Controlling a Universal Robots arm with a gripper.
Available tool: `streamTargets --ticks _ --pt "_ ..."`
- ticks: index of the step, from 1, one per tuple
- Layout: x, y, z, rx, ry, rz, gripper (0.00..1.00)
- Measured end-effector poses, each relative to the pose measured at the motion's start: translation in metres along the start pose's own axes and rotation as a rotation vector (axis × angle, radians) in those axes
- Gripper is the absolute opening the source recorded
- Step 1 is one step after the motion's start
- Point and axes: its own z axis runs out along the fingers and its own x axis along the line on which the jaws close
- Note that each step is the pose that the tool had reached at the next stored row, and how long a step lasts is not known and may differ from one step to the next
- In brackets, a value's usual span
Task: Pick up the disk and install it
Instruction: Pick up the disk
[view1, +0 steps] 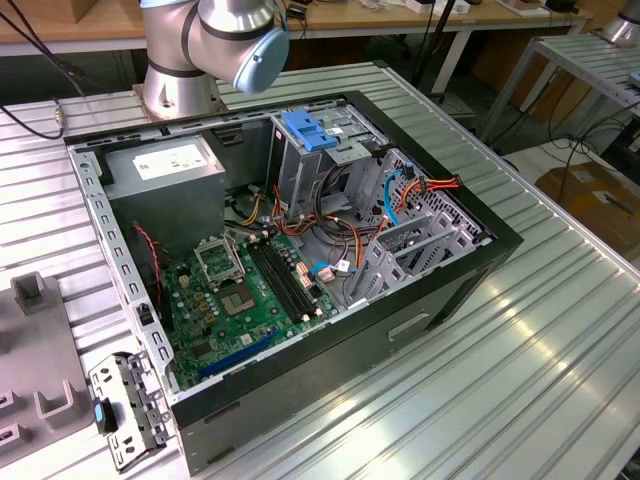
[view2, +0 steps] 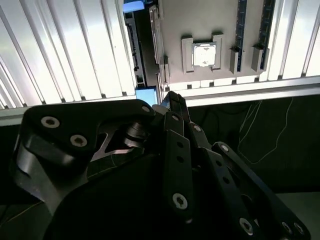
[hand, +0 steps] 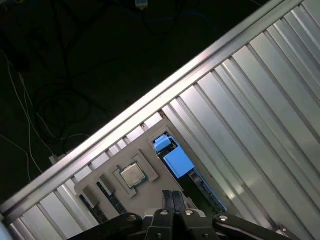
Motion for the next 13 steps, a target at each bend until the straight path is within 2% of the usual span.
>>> streamTargets --ticks 10,13 --pt "0.0001 0.0000 0.0003 0.0044 -0.0017 -0.142 0.11" --pt "0.0001 0.0000 0.0004 0.0061 -0.0021 -0.229 0.11"
